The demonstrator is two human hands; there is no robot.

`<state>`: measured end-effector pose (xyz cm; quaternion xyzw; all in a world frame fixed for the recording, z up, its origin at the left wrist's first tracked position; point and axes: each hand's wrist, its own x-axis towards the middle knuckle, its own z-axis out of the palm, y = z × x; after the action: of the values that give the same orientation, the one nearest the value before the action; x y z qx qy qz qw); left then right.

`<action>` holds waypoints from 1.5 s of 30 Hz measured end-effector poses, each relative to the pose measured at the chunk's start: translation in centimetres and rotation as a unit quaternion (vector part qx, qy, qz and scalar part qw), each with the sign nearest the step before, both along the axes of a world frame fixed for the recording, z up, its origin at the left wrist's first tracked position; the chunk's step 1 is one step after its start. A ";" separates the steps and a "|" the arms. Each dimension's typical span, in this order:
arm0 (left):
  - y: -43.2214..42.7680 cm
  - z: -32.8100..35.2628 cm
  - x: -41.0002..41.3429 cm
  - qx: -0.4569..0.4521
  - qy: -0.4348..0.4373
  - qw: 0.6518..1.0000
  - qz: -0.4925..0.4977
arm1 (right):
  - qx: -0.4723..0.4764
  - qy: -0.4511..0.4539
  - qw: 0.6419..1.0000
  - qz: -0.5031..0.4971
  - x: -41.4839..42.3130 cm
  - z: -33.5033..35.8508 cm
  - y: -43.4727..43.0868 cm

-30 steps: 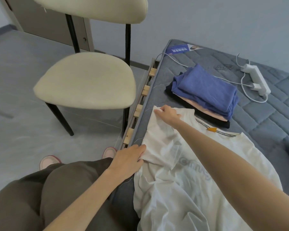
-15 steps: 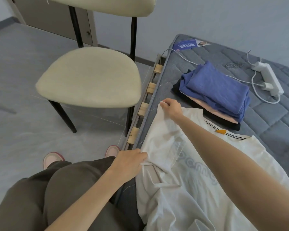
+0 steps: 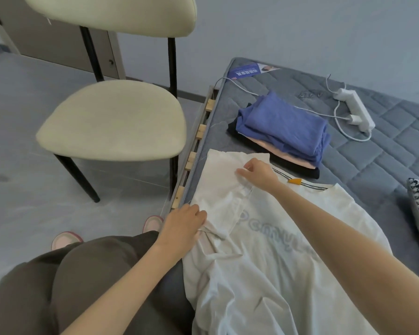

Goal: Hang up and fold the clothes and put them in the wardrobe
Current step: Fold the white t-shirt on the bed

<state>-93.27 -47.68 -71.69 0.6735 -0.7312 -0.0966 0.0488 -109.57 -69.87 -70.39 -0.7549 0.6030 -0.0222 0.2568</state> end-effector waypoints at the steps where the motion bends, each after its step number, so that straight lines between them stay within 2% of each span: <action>1: 0.1 0.0 -0.1 -0.006 0.010 1.000 0.000 | -0.007 0.003 1.000 -0.001 -0.5 -0.2 0.2; 6: 0.9 0.4 0.7 -0.022 0.058 0.998 -0.023 | -0.033 -0.029 0.998 -0.046 -1.1 -0.2 0.3; 11: 1.1 0.8 1.3 -0.016 0.060 0.997 -0.035 | -0.025 -0.045 0.995 -0.081 -0.9 -0.3 0.3; 16: 1.1 0.7 0.5 -0.023 0.057 0.998 -0.027 | -0.025 -0.096 0.977 -0.187 -1.8 -0.4 0.9; 22: 0.9 0.9 -1.2 -0.043 0.039 0.997 -0.060 | 0.116 -0.157 0.952 -0.235 -3.5 -0.7 2.4; 28: 0.5 0.5 -2.5 -0.047 0.030 0.996 -0.070 | 0.141 -0.240 0.913 -0.297 -2.7 -0.9 3.4; 31: 0.7 0.5 -2.5 -0.056 0.077 0.994 -0.059 | 0.119 -0.265 0.908 -0.302 -2.8 -1.1 3.2; 36: 1.1 1.1 -2.5 -0.054 0.141 0.987 -0.062 | 0.080 -0.269 0.919 -0.276 -2.9 -1.3 2.2; 45: 0.3 2.1 -2.0 -0.021 0.196 0.979 -0.046 | 0.065 -0.248 0.922 -0.290 -2.8 -2.2 2.5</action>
<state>-95.22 -47.35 -69.58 0.6061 -0.7394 -0.2135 0.2007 -112.37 -67.37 -72.58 -0.4989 0.7130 -0.2428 0.4287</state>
